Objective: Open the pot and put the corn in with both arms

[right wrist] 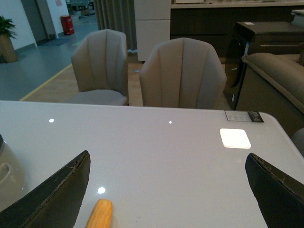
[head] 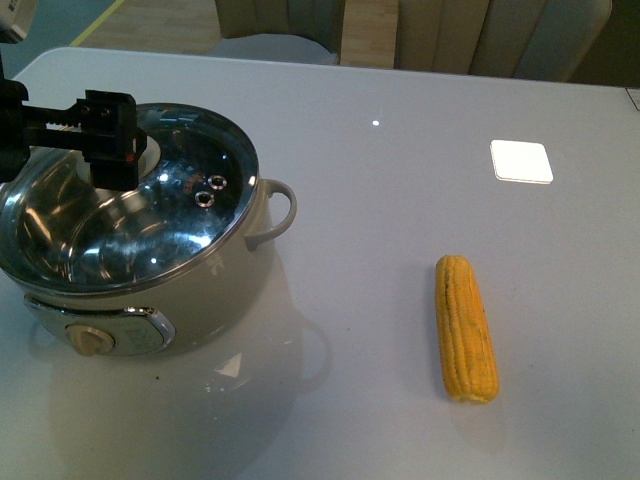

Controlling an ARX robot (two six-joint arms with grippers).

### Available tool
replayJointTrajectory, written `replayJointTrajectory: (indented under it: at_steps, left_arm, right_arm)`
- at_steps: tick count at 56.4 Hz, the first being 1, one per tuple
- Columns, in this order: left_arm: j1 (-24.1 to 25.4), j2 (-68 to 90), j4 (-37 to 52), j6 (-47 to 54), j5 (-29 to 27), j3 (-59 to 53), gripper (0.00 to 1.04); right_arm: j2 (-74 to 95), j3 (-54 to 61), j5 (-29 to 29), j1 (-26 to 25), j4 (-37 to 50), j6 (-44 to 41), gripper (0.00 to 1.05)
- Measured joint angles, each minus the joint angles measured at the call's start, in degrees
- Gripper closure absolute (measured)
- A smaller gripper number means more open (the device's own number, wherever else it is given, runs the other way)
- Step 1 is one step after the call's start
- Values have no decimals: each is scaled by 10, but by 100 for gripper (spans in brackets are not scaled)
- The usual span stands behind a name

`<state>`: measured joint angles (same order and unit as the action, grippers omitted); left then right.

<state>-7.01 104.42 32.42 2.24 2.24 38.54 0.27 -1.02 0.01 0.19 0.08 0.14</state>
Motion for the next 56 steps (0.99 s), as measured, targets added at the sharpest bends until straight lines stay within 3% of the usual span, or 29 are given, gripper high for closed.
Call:
replayJointTrajectory:
  at_steps: [36, 47, 56]
  left_arm:
    - [-12, 70, -6, 11, 1, 61, 8]
    - [-17, 70, -1, 11, -3, 61, 41]
    - [-19, 70, 3, 10, -8, 60, 60]
  right_arm:
    - [0, 0, 0, 0, 0, 0, 9]
    - [0, 0, 0, 0, 0, 0, 9]
    - [0, 0, 0, 0, 0, 0, 9]
